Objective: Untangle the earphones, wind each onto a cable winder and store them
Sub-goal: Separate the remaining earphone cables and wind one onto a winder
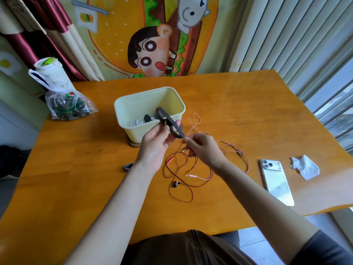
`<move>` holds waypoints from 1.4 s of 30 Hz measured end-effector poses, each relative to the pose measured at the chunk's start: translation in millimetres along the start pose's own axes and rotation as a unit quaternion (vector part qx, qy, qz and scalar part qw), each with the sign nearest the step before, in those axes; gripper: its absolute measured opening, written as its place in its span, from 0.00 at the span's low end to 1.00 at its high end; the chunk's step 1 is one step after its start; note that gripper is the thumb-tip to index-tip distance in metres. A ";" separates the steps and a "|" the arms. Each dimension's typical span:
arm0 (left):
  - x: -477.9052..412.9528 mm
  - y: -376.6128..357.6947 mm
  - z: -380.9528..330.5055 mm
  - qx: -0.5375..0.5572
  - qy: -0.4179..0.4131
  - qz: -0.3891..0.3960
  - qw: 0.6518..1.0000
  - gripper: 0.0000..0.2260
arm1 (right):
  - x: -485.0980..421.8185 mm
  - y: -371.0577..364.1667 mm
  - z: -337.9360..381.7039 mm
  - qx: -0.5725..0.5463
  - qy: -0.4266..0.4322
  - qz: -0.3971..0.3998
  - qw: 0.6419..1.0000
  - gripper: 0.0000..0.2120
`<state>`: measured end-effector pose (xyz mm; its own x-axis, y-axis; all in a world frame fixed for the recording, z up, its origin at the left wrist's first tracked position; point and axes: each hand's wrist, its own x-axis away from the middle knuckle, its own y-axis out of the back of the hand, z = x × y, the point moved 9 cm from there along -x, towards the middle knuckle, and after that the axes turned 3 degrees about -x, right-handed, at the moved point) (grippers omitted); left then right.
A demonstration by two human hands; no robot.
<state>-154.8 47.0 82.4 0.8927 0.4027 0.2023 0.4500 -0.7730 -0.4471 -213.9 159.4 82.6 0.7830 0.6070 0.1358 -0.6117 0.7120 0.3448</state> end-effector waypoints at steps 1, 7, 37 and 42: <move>-1.3 5.0 -1.1 0.003 -0.003 -0.028 1.000 0.11 | 1.9 -4.2 0.4 0.007 0.007 -0.001 1.000 0.08; -2.7 25.9 1.7 -0.076 -0.025 -0.143 0.987 0.08 | 7.3 -14.0 10.7 0.094 0.050 -0.020 0.994 0.07; 12.4 -15.4 -0.6 -0.281 -0.107 0.117 0.947 0.10 | -6.8 62.5 43.9 0.181 0.101 -0.100 0.973 0.09; 8.4 -18.0 -11.3 -0.056 -0.059 0.076 0.994 0.13 | 3.1 36.0 30.1 0.105 0.088 -0.066 0.988 0.09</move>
<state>-155.1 58.8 102.0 0.9444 0.3270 0.0344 0.3166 -0.8762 -0.3635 -230.1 176.3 123.4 0.8117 0.5784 -0.0807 -0.4538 0.7117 0.5362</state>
